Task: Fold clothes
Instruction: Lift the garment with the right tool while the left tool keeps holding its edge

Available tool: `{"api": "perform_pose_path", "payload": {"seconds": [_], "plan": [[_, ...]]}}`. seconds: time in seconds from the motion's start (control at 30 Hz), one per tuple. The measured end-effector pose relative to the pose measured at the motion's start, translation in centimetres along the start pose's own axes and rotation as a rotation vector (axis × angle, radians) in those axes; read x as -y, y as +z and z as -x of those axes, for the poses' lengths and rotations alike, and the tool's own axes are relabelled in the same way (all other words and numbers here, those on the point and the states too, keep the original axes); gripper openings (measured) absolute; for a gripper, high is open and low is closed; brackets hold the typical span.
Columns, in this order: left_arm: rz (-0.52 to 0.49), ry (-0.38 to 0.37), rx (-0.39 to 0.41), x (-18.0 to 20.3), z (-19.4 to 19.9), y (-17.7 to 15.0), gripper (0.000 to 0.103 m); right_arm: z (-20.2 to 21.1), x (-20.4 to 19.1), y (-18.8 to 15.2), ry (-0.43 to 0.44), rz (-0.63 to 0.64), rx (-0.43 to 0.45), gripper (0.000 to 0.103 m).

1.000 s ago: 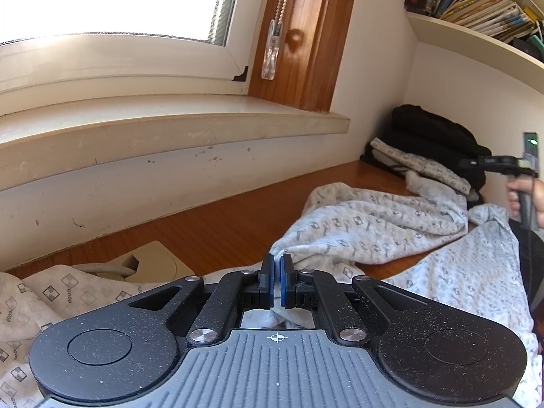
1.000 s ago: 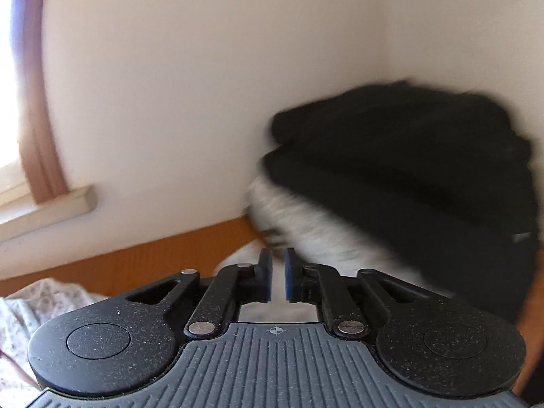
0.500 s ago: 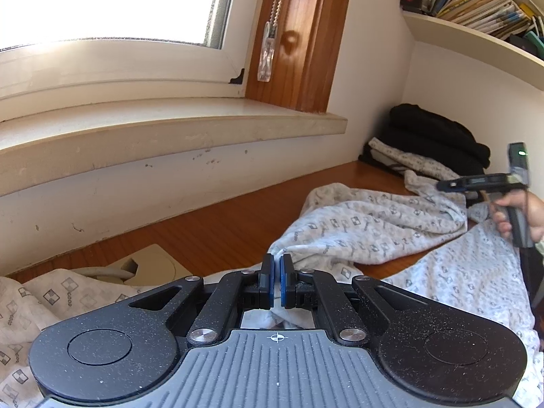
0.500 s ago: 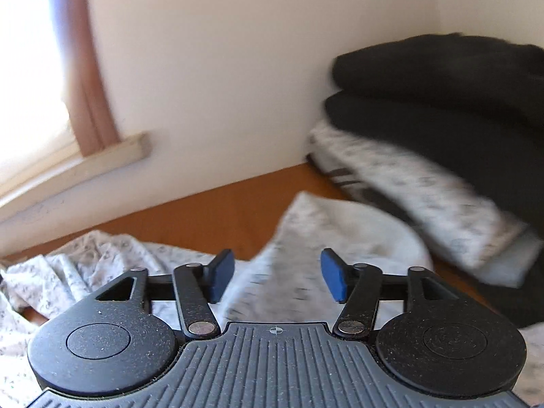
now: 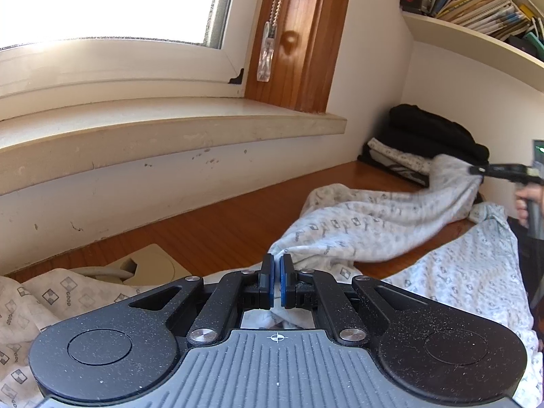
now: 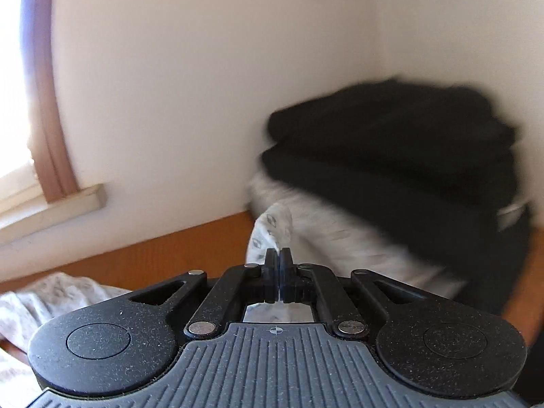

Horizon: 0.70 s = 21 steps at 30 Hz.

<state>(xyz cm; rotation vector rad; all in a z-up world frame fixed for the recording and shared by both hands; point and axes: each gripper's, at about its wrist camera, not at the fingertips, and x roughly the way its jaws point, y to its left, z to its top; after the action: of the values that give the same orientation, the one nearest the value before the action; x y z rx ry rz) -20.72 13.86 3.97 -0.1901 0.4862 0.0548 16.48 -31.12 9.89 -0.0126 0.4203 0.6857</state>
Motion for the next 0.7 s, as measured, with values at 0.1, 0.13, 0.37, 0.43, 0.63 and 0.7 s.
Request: {"api": "perform_pose_path", "payload": {"seconds": [0.1, 0.13, 0.37, 0.43, 0.63, 0.7], "plan": [[-0.008, -0.002, 0.000, 0.1, 0.0, 0.0, 0.003, 2.6, 2.0, -1.5, -0.037, -0.027, -0.025, 0.003], [-0.008, -0.002, -0.002, 0.1, 0.0, 0.0, 0.003, 3.0, 2.3, -2.3, -0.044, -0.024, -0.043, 0.004], [-0.009, 0.002, -0.002, 0.2, 0.0, -0.1, 0.003, 4.3, 4.3, -5.2, -0.046, -0.094, -0.053, 0.039], [-0.010, 0.004, -0.002, 0.2, -0.1, -0.1, 0.003, 4.0, 4.4, -5.0, -0.040, -0.105, -0.036, 0.044], [-0.017, 0.008, -0.002, 0.4, 0.0, -0.1, 0.003, 2.8, 2.8, -4.9, 0.032, -0.124, -0.042, 0.055], [-0.017, 0.008, 0.000, 0.4, 0.0, -0.1, 0.003, 2.0, 1.6, -5.0, 0.058, -0.110, -0.060, 0.061]]}}
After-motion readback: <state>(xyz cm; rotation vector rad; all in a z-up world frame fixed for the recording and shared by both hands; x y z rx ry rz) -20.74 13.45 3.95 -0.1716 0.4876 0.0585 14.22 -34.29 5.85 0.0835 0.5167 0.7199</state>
